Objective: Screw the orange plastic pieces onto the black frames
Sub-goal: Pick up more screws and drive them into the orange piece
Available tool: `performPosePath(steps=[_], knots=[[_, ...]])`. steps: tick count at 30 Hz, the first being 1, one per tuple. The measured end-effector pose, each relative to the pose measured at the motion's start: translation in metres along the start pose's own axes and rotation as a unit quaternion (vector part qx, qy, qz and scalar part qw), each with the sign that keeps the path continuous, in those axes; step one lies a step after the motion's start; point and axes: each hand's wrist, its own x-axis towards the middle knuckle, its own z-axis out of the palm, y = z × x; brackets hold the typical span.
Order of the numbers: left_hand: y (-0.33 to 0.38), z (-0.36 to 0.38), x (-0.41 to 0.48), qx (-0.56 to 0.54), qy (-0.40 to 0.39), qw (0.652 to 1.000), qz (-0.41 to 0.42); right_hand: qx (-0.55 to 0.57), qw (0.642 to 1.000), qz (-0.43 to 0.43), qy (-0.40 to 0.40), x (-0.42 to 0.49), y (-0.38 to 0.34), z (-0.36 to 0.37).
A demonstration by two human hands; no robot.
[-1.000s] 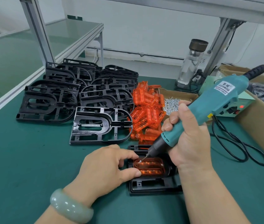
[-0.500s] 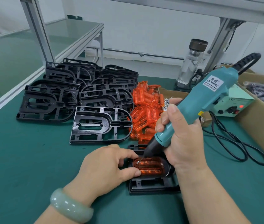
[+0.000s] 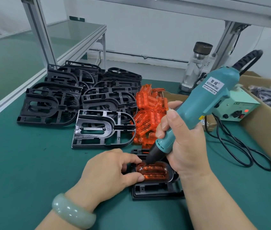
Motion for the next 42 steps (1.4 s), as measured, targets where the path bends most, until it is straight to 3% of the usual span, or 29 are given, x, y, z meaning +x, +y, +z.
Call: performPosePath(steps=[19, 31, 42], knots=[[0.005, -0.001, 0.000, -0.010, 0.007, 0.999, 0.047, -0.004, 0.983, 0.007, -0.185, 0.005, 0.005, 0.015], [0.005, 0.003, 0.004, -0.021, 0.005, 0.998, 0.053, 0.008, 0.983, 0.022, -0.184, 0.006, 0.007, 0.017], [0.007, 0.004, 0.004, -0.005, 0.011, 0.999, 0.049, -0.001, 0.991, 0.000, -0.132, -0.001, 0.008, 0.011]])
